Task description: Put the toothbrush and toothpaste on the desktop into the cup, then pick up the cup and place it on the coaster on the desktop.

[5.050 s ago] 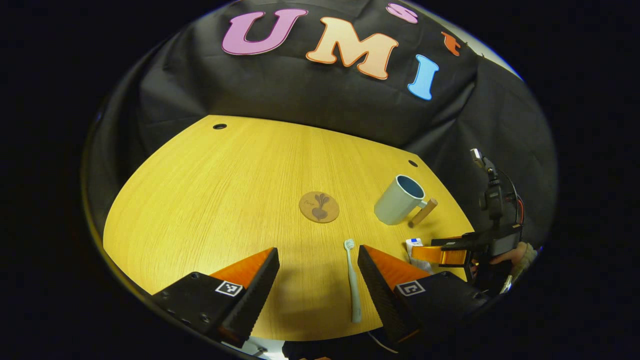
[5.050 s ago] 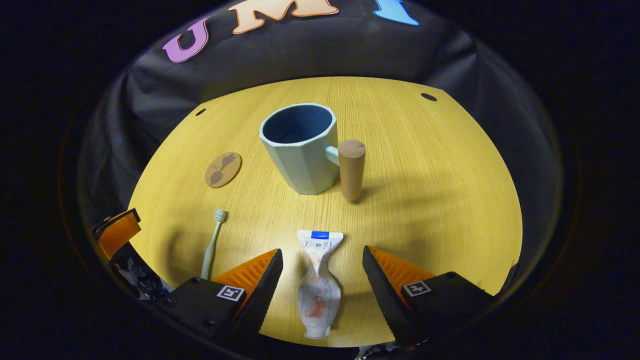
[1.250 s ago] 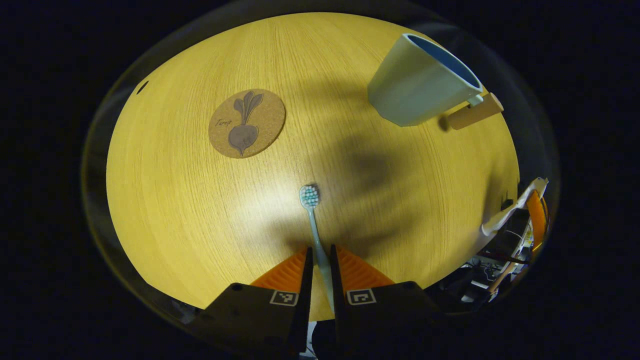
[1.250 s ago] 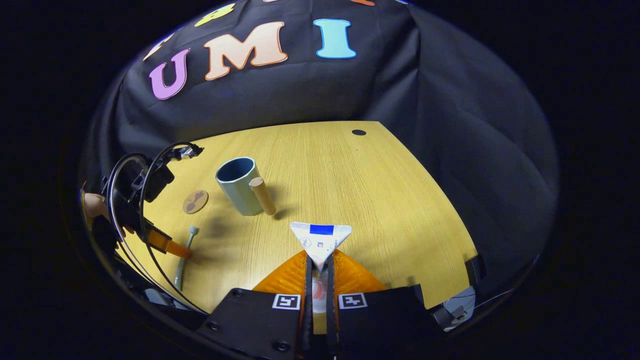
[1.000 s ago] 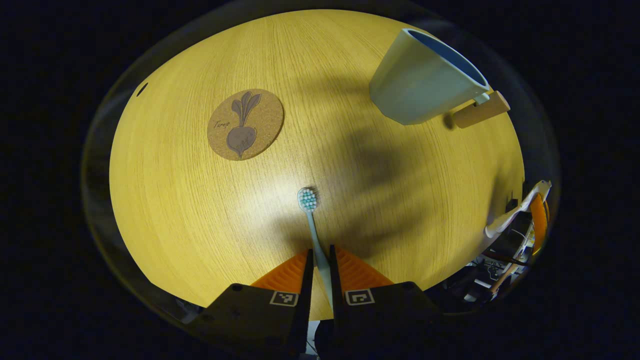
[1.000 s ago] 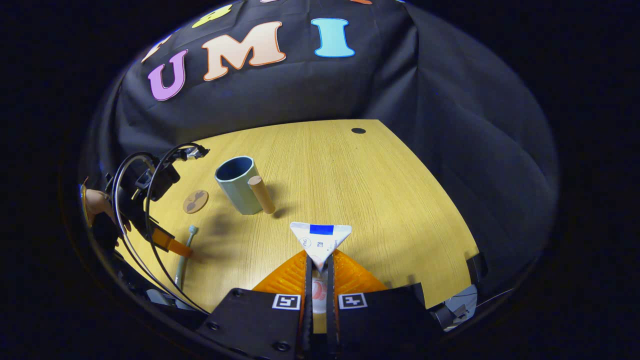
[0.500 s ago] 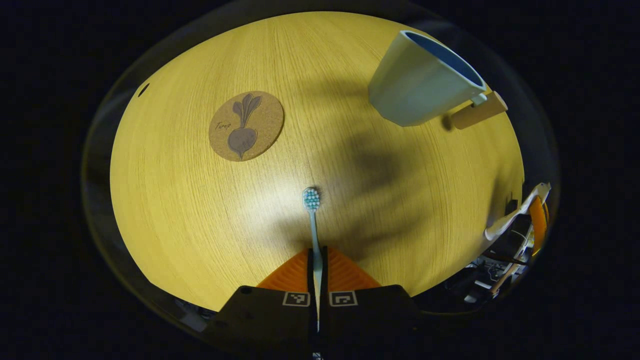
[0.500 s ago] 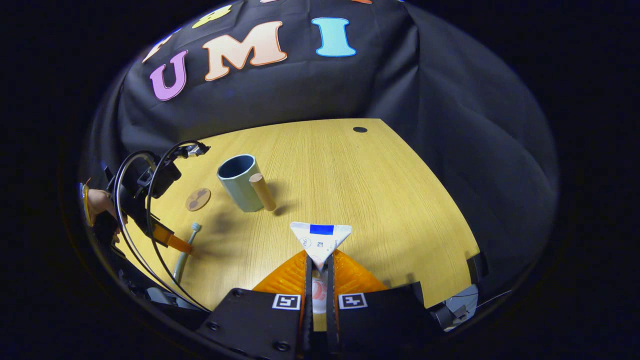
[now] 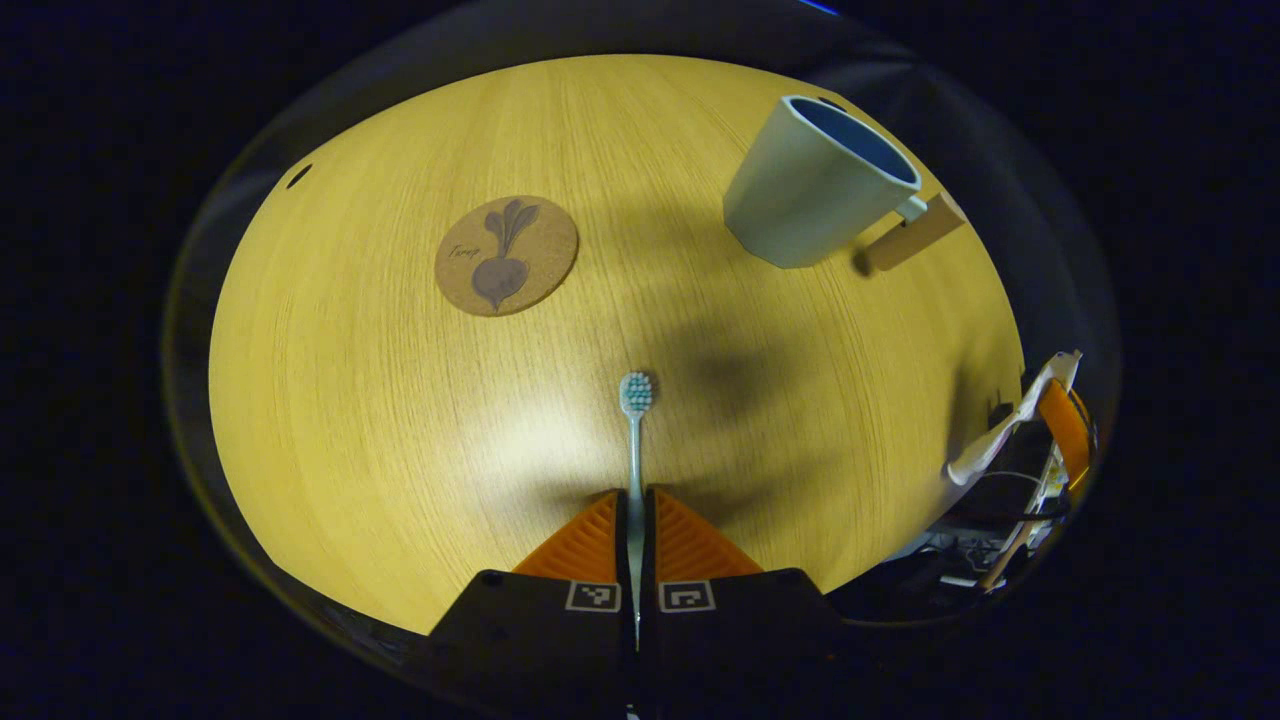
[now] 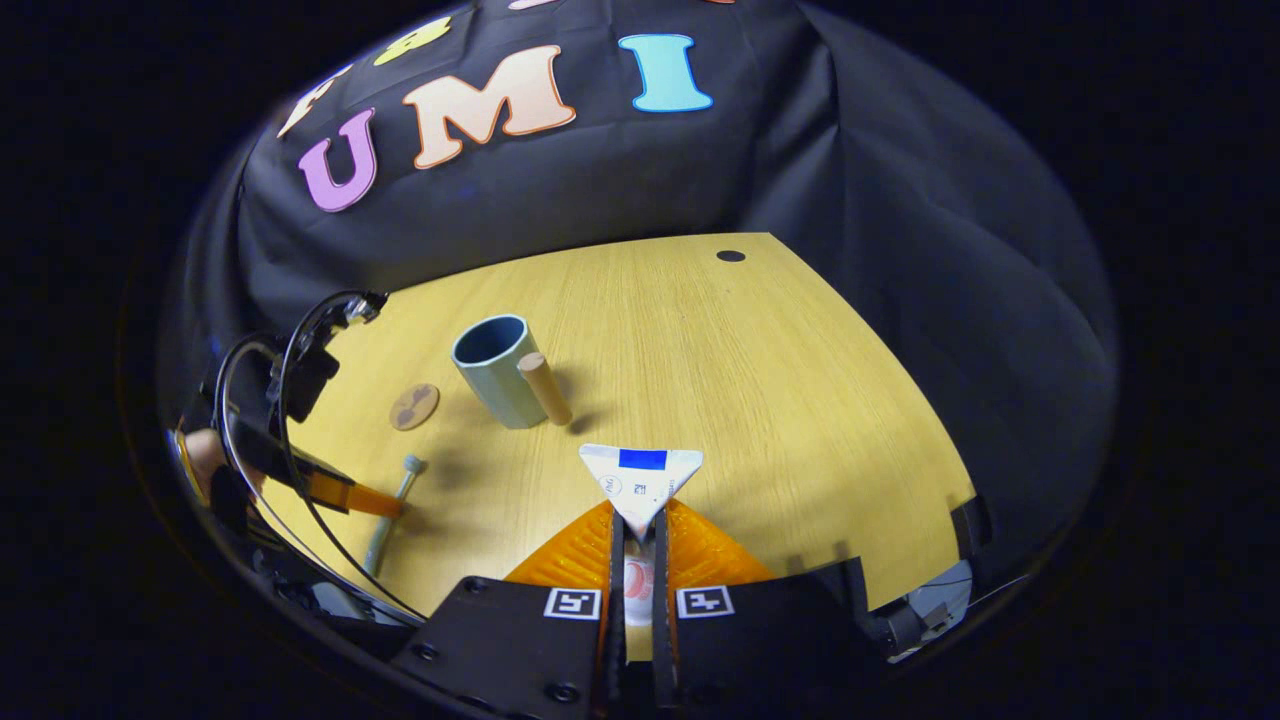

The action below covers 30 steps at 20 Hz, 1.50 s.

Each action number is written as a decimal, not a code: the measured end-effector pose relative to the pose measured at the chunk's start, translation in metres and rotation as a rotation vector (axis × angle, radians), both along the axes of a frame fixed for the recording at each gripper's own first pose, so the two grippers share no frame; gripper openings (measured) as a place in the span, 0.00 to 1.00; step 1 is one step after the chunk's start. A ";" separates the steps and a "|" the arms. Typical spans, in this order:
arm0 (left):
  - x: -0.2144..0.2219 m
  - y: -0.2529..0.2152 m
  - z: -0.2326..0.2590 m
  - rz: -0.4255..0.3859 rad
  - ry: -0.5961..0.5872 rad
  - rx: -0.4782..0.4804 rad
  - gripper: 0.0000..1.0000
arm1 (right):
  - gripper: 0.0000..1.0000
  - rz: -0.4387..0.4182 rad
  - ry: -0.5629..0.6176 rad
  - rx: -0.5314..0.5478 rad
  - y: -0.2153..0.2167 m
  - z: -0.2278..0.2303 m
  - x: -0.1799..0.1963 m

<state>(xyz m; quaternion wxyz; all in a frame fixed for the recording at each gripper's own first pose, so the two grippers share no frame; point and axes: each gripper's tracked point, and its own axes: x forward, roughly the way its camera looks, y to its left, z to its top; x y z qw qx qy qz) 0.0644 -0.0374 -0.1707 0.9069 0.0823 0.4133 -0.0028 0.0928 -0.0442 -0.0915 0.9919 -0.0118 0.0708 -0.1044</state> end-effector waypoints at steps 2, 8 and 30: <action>-0.002 -0.005 0.008 0.004 -0.063 -0.082 0.00 | 0.14 0.011 -0.018 0.017 0.005 0.005 0.003; -0.004 -0.011 0.050 -0.028 -0.251 -0.222 0.00 | 0.14 0.044 -0.084 -0.007 0.017 0.033 0.007; 0.010 -0.004 0.204 -0.170 -0.688 -0.440 0.00 | 0.13 0.111 -0.436 0.024 0.098 0.159 0.119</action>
